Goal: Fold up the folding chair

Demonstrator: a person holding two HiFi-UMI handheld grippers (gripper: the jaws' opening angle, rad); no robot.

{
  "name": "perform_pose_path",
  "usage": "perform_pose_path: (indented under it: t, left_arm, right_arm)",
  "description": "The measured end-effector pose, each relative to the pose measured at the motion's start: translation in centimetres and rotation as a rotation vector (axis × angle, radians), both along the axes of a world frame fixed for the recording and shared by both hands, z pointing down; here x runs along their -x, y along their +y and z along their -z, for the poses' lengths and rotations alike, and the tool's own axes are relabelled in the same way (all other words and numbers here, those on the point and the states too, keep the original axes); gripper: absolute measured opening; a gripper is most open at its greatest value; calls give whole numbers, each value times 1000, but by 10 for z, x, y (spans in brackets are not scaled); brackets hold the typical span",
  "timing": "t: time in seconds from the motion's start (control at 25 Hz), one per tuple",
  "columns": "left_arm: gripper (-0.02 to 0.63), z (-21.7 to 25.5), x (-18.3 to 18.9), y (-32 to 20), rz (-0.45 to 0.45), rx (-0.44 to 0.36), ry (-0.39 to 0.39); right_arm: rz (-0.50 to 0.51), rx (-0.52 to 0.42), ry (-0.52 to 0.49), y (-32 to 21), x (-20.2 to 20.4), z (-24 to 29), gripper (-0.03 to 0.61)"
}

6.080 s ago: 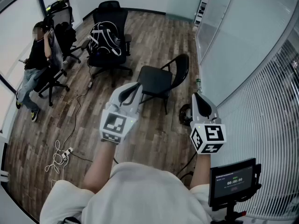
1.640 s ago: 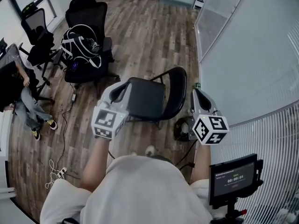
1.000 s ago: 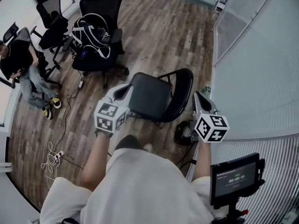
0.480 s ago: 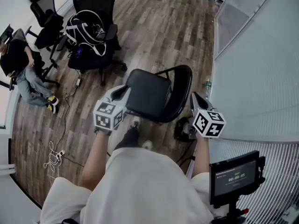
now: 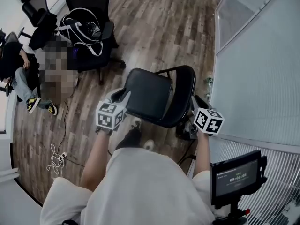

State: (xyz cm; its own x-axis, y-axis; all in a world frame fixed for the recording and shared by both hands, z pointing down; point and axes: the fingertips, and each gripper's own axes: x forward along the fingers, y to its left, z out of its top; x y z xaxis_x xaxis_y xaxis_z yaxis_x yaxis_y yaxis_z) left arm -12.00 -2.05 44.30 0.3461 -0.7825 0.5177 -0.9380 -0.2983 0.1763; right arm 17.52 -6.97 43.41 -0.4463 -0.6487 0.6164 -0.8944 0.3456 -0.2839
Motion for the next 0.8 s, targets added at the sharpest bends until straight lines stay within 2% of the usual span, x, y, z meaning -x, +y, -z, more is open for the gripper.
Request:
perform_pose_path:
  t: [0.52, 0.8]
  left_arm:
    - [124, -83, 11, -33, -87, 149, 3]
    - [144, -120, 26, -34, -109, 211, 14]
  right_arm:
    - [-115, 195, 138, -37, -32, -92, 135]
    - [-153, 271, 165, -39, -51, -118, 149]
